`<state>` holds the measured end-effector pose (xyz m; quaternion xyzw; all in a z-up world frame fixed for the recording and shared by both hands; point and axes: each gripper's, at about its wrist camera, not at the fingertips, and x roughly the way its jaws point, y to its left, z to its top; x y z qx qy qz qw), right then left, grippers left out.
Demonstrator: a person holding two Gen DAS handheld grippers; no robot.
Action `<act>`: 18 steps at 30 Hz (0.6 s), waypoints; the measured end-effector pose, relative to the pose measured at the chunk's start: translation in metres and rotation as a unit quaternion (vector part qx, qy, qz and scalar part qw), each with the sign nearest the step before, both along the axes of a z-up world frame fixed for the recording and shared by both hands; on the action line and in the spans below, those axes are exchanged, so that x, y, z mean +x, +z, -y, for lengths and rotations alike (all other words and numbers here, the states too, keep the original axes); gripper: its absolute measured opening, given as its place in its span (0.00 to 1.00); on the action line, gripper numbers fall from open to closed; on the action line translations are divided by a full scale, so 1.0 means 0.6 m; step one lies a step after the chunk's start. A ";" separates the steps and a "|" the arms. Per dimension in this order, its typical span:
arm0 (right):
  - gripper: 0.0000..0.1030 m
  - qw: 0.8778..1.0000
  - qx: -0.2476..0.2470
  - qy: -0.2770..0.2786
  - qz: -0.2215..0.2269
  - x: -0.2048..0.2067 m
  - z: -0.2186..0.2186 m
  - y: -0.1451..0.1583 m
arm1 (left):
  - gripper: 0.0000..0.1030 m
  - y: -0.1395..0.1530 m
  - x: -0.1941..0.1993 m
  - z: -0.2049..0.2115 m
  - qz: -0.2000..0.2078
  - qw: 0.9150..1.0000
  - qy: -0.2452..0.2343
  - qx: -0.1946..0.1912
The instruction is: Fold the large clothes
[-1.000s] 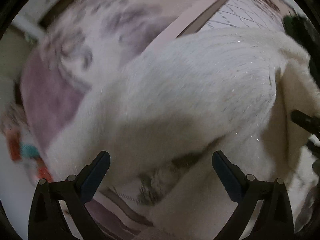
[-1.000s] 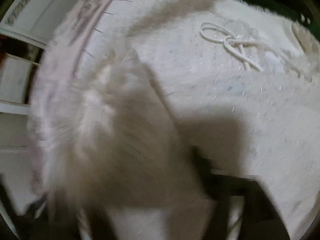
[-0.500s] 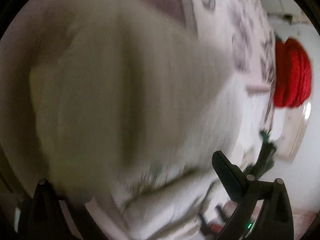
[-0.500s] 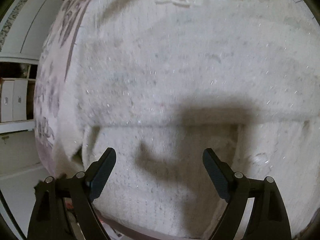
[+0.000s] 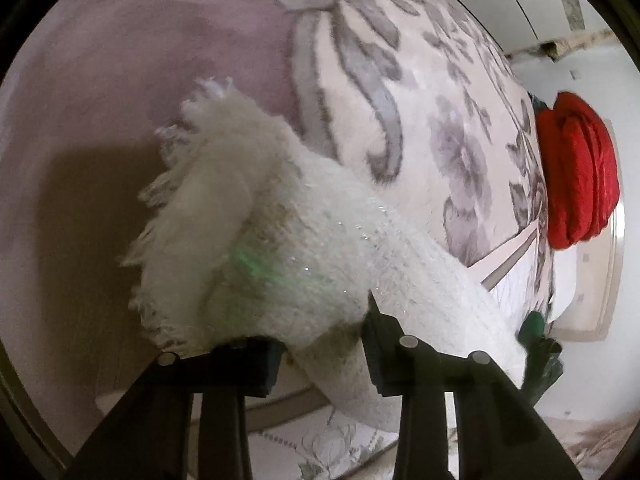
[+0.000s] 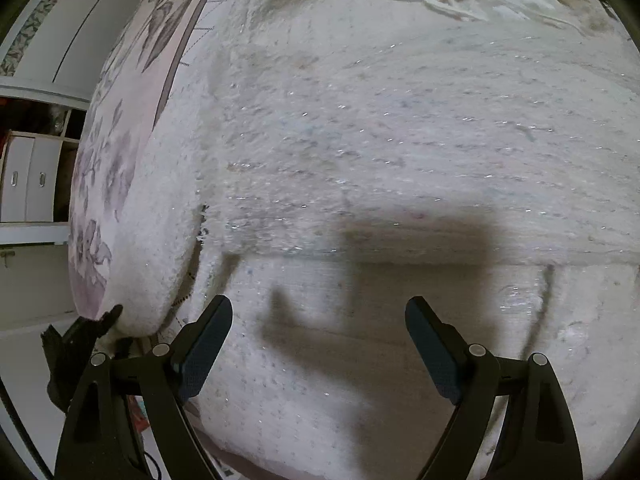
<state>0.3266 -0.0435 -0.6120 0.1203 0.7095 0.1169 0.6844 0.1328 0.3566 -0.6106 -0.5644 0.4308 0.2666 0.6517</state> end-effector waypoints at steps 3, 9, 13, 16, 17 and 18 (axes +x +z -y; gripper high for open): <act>0.87 1.000 -0.023 -0.001 0.004 0.004 -0.014 -0.003 | 0.55 -0.018 0.025 -0.008 0.012 1.000 -0.018 -0.008; 0.87 0.982 -0.187 0.020 0.028 0.013 -0.032 0.007 | 0.13 0.028 0.048 0.000 0.025 0.997 -0.030 0.074; 0.87 0.965 -0.256 0.014 0.053 0.025 -0.017 0.030 | 0.13 0.101 0.080 0.001 0.042 0.985 -0.061 0.154; 0.87 0.956 -0.284 0.023 0.065 0.035 -0.010 0.035 | 0.13 0.176 0.118 0.023 0.043 0.962 -0.122 0.240; 0.87 0.954 -0.290 0.026 0.067 0.037 -0.009 0.035 | 0.13 0.199 0.128 0.034 0.039 0.953 -0.143 0.265; 0.87 0.953 -0.295 0.028 0.066 0.041 -0.007 0.035 | 0.13 0.220 0.140 0.047 0.039 0.943 -0.165 0.288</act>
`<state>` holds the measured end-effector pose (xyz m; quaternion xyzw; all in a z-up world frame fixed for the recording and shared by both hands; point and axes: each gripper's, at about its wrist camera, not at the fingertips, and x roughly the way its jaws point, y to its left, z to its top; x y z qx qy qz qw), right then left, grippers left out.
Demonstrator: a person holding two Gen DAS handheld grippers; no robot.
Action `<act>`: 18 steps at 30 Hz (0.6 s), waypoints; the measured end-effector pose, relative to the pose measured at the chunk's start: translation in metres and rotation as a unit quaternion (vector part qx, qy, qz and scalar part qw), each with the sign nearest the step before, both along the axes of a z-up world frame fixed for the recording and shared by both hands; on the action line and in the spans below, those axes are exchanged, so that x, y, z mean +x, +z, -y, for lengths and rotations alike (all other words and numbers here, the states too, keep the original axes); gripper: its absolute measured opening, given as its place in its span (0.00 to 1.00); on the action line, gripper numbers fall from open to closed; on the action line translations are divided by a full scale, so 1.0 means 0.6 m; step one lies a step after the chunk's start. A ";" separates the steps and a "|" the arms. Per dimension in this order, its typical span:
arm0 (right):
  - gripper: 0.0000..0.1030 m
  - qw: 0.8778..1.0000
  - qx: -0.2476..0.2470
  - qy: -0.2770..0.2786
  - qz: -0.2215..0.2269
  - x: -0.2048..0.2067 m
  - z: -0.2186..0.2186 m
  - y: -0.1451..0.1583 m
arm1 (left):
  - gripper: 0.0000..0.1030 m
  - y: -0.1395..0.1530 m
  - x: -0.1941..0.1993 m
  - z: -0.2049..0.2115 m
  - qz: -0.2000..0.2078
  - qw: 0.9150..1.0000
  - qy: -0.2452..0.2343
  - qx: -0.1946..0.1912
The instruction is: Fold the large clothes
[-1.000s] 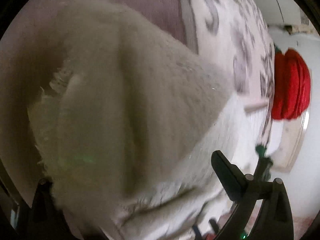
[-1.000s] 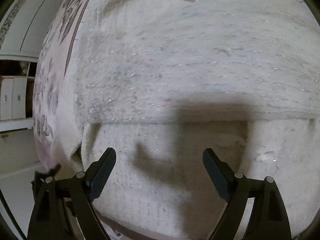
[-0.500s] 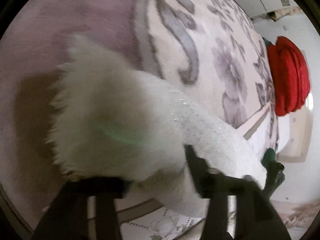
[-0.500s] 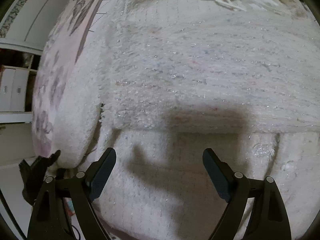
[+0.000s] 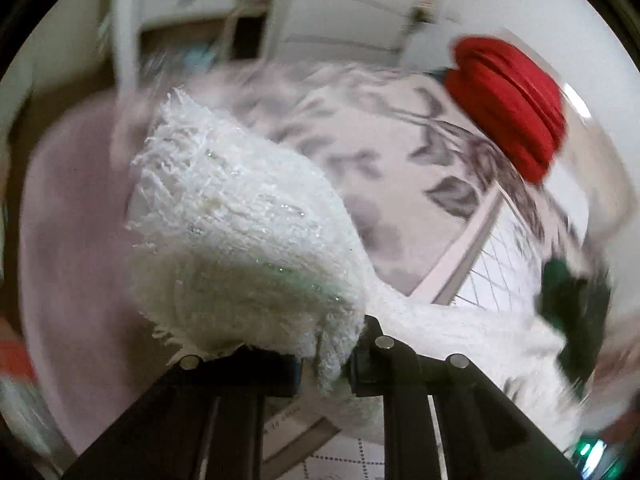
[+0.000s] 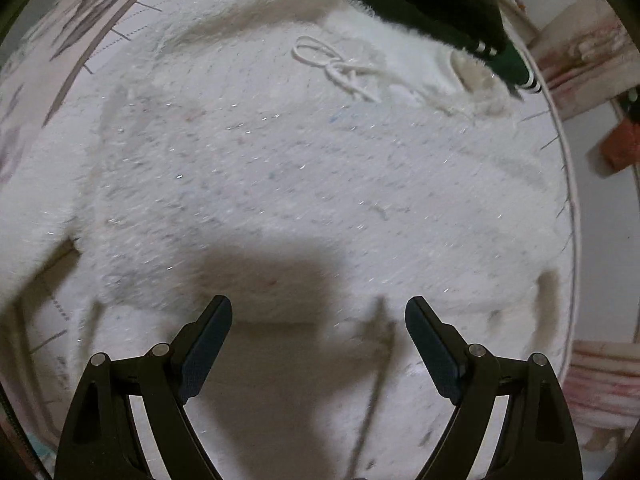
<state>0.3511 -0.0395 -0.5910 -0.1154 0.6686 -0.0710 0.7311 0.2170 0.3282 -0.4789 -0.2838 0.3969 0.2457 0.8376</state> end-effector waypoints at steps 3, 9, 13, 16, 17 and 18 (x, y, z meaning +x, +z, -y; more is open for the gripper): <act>0.87 1.000 0.016 -0.017 -0.004 0.008 0.016 -0.003 | 0.13 0.058 0.034 0.051 -0.002 0.997 -0.063 0.053; 0.87 0.993 0.078 -0.089 -0.020 0.008 0.102 0.005 | 0.13 0.119 0.099 0.213 -0.009 0.977 -0.189 0.098; 0.87 0.984 0.113 -0.136 -0.022 -0.008 0.214 0.031 | 0.12 0.134 0.126 0.391 -0.009 0.954 -0.283 0.098; 0.87 0.979 0.123 -0.161 -0.016 -0.026 0.311 0.058 | 0.12 0.123 0.145 0.549 -0.011 0.934 -0.350 0.075; 0.87 0.978 0.122 -0.167 -0.013 -0.033 0.339 0.065 | 0.12 0.116 0.151 0.591 -0.015 0.928 -0.366 0.066; 0.87 0.977 0.121 -0.175 -0.010 -0.041 0.373 0.074 | 0.12 0.101 0.159 0.647 -0.023 0.921 -0.386 0.057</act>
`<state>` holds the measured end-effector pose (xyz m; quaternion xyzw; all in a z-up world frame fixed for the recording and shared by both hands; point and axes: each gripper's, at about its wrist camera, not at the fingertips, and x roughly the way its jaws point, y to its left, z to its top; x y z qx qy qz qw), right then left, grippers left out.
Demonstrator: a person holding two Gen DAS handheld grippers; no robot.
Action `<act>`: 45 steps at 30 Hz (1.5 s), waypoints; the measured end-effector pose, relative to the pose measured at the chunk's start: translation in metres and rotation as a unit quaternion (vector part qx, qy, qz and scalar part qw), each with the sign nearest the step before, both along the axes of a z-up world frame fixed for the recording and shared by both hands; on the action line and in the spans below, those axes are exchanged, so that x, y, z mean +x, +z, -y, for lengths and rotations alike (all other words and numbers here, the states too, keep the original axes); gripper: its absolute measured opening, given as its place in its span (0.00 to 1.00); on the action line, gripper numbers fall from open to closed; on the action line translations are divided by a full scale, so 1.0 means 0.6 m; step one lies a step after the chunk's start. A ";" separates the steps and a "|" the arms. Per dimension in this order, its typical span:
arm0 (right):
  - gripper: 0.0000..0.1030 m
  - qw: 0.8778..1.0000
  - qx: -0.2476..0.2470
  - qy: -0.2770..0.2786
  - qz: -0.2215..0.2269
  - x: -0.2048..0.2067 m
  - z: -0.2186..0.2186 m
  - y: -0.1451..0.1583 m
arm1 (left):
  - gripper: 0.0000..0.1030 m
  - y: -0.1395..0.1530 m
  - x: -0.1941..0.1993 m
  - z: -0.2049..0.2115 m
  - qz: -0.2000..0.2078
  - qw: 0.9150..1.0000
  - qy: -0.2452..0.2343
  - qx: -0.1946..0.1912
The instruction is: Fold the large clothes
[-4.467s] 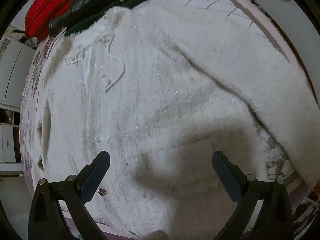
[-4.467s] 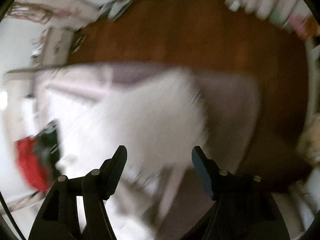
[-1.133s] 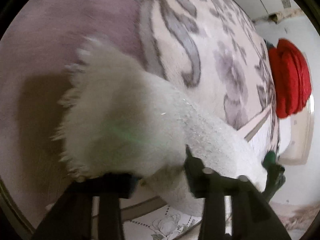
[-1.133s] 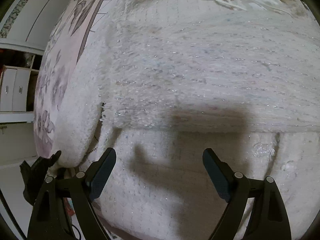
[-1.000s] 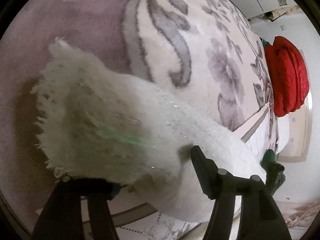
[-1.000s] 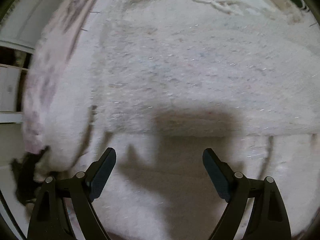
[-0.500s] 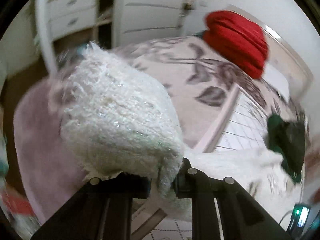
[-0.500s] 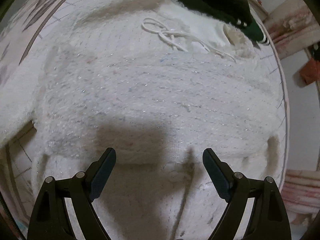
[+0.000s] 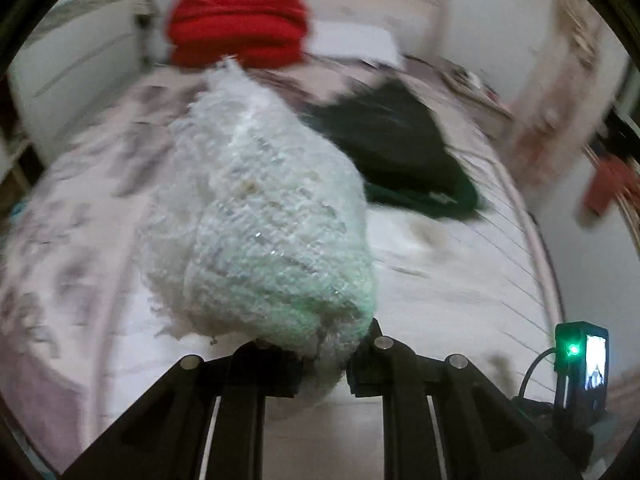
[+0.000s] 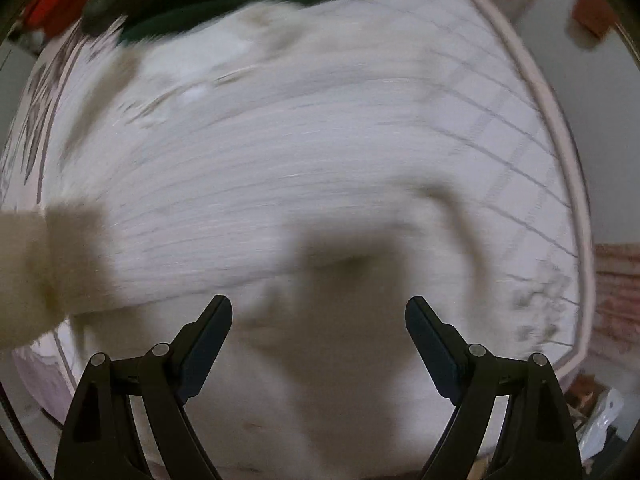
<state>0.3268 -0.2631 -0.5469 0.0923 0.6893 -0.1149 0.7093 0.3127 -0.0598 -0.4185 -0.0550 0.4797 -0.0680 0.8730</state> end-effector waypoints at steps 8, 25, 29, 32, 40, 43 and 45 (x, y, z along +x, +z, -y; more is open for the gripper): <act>0.87 0.997 0.028 -0.071 0.002 -0.042 0.257 -0.009 | 0.34 -0.154 0.063 0.230 -0.138 0.987 -0.066 0.039; 0.87 0.939 0.321 -0.111 0.051 0.015 0.234 -0.010 | 0.87 -0.071 -0.001 0.070 -0.102 0.981 0.102 0.127; 0.87 0.941 0.321 -0.100 0.049 0.090 0.172 -0.024 | 0.87 -0.109 -0.013 -0.016 -0.135 0.967 0.151 0.156; 0.87 0.943 0.321 -0.077 0.037 0.150 0.120 -0.039 | 0.87 -0.137 -0.010 -0.071 -0.154 0.959 0.188 0.148; 0.75 0.976 0.198 -0.058 -0.073 0.095 0.110 -0.106 | 0.87 -0.163 0.003 -0.129 -0.172 0.954 0.205 0.134; 0.75 0.963 0.222 -0.134 -0.069 0.027 0.162 -0.099 | 0.87 -0.173 0.003 -0.136 -0.182 0.954 0.198 0.129; 0.75 0.954 0.244 -0.176 -0.022 0.002 0.186 -0.073 | 0.87 -0.176 0.003 -0.137 -0.184 0.954 0.198 0.127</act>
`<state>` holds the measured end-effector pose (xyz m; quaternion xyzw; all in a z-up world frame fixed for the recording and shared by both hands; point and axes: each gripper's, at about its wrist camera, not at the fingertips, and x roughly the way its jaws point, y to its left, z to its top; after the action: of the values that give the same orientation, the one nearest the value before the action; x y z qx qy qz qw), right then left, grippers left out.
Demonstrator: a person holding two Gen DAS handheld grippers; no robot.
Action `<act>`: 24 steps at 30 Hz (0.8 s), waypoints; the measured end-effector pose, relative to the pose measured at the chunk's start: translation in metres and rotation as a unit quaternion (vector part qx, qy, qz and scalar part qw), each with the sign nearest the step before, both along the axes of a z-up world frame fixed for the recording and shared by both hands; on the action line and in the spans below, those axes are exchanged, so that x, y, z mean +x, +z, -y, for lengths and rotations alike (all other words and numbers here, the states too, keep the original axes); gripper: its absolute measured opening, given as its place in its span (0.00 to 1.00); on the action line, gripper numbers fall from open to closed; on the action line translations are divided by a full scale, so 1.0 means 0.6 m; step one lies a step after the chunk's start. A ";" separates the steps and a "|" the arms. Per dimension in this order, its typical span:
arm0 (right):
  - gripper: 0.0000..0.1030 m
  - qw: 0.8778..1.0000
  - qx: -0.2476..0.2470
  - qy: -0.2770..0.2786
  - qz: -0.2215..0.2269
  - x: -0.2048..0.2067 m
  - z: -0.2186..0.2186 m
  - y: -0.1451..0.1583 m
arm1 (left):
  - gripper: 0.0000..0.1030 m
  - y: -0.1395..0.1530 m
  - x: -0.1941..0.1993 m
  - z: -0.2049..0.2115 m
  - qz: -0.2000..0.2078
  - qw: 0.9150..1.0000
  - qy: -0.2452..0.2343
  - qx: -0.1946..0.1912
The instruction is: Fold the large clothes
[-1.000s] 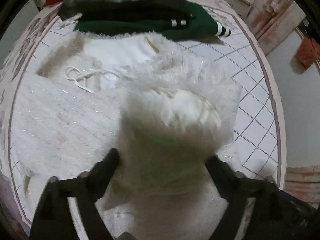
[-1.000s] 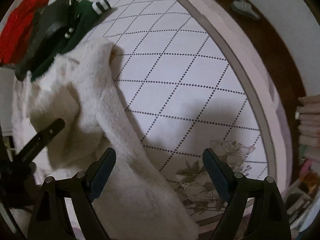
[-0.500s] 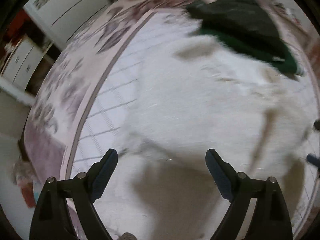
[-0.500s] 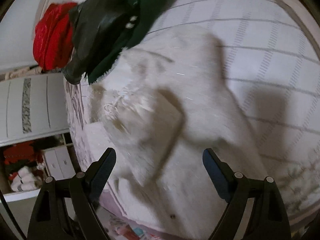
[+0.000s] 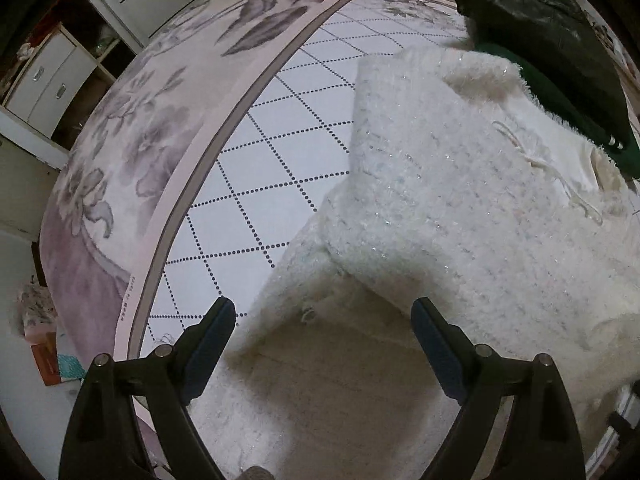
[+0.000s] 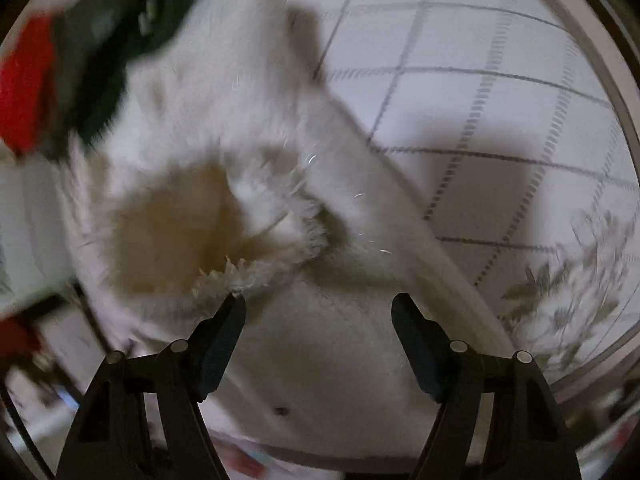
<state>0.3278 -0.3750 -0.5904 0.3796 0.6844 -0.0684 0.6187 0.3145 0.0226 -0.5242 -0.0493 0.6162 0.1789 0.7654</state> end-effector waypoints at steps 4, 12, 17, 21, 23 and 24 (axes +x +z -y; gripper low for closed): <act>0.75 0.994 0.023 -0.076 0.077 -0.018 0.019 0.052 | 0.87 -0.003 0.008 -0.001 -0.002 1.000 -0.001 -0.005; 0.75 0.998 0.063 0.004 0.022 0.062 -0.044 -0.048 | 0.87 0.001 0.021 0.007 -0.002 1.000 -0.018 -0.008; 0.15 0.995 0.039 0.047 0.081 0.079 -0.080 -0.012 | 0.87 0.035 0.016 0.014 0.012 0.999 -0.031 -0.007; 0.14 0.979 -0.012 0.095 0.179 0.099 -0.099 0.111 | 0.87 0.067 0.012 0.017 0.032 0.999 -0.029 -0.017; 0.14 0.969 -0.036 0.115 0.217 0.110 -0.095 0.149 | 0.87 0.076 0.016 0.019 0.039 0.999 -0.024 -0.029; 0.14 0.962 -0.057 0.129 0.233 0.121 -0.094 0.160 | 0.87 0.076 0.020 0.020 0.042 0.998 -0.022 -0.031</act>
<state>0.4006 -0.3188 -0.4945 0.2571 0.5593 0.0634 0.7855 0.3265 0.0104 -0.4784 -0.0669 0.5894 0.1408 0.7927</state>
